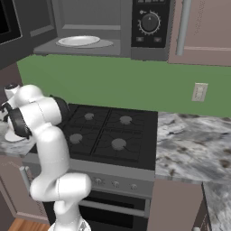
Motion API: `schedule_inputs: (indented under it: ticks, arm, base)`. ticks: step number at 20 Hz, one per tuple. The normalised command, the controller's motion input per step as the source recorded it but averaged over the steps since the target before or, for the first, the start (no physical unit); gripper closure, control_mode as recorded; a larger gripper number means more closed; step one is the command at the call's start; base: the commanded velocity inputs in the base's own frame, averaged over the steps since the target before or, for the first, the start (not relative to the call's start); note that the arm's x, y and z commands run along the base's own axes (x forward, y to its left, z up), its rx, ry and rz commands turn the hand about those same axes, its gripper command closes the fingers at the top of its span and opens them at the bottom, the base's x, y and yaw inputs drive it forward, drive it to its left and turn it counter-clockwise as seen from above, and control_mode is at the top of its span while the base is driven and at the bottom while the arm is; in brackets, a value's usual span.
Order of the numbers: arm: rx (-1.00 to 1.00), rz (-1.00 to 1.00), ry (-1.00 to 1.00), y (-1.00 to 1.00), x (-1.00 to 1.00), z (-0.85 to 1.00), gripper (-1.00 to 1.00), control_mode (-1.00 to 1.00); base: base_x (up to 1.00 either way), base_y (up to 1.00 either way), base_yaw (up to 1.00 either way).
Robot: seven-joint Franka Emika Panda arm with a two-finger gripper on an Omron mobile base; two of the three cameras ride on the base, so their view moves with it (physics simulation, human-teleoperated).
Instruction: Pick the squash from the counter and place it in the microwave. Then turn on the microwave.
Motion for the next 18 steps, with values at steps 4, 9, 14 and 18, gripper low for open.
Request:
schedule_inputs:
  ticks: [4, 9, 14, 18]
  arm:
    - [0.00, -0.03, -0.01, -0.35, 0.00, 0.20, 1.00, -1.00]
    - [0.00, -0.02, -0.01, -0.38, -0.01, 0.16, 1.00, -1.00]
    - [0.00, -0.01, -0.01, -0.40, -0.06, 0.19, 1.00, -1.00]
    - [0.00, -0.01, 0.00, -0.41, -0.09, 0.27, 1.00, -1.00]
  base:
    - [0.00, 0.00, 0.00]
    - [0.00, 0.00, 0.00]
    - [0.00, 0.00, 0.00]
    - [0.00, 0.00, 0.00]
